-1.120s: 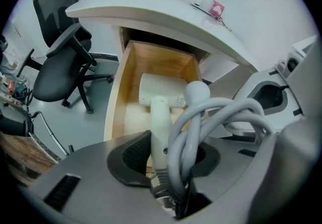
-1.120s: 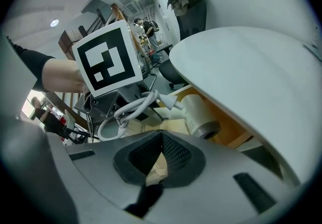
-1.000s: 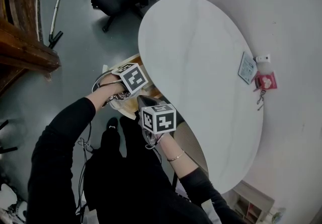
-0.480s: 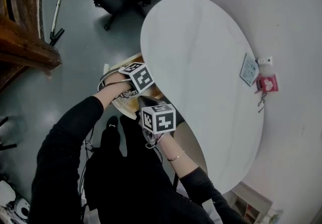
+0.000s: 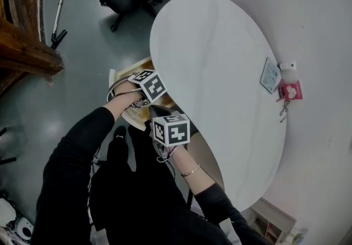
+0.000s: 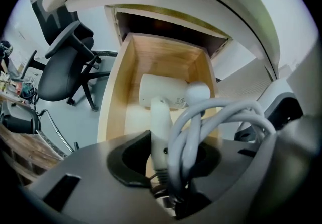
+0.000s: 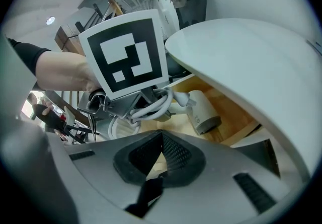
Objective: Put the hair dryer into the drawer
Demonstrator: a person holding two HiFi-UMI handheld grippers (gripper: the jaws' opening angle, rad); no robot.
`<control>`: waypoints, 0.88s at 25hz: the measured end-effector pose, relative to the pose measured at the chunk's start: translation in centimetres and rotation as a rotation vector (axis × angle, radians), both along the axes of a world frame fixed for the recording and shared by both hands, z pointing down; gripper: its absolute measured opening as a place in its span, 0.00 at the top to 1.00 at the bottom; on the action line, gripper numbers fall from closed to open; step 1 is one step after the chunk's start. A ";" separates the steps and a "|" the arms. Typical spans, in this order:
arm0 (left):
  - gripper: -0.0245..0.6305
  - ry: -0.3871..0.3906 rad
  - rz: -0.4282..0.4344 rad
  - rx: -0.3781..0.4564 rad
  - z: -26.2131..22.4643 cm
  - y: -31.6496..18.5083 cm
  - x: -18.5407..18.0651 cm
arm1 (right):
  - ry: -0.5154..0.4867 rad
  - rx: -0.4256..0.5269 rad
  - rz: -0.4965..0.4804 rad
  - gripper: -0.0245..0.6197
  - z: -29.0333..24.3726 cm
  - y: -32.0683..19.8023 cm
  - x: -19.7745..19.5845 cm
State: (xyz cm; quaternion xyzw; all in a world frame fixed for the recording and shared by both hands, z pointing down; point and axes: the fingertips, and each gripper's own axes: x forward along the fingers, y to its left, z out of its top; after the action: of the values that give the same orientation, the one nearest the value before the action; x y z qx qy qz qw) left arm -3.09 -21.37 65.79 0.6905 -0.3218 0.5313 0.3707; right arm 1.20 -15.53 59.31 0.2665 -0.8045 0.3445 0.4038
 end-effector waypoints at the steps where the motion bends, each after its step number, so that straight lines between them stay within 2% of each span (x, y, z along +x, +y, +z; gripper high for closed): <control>1: 0.71 -0.004 -0.004 0.004 0.2 -0.1 0.0 | 0.002 -0.001 0.001 0.96 0.1 -0.1 0.1; 7: 0.71 -0.009 -0.039 0.028 0.9 -0.7 0.3 | 0.010 -0.006 0.000 0.96 0.5 -0.1 0.5; 13: 0.71 0.044 -0.062 0.056 1.4 -1.6 1.1 | 0.026 -0.011 -0.004 0.96 0.8 -0.1 0.8; 22: 0.71 0.068 -0.070 0.094 2.2 -2.3 1.3 | 0.033 -0.016 0.002 0.96 1.3 -0.5 1.3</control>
State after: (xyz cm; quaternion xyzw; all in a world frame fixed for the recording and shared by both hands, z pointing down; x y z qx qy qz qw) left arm -1.83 -23.67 67.99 0.7132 -0.3576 0.4784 0.3668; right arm 2.52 -16.03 60.60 0.2695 -0.7946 0.3469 0.4190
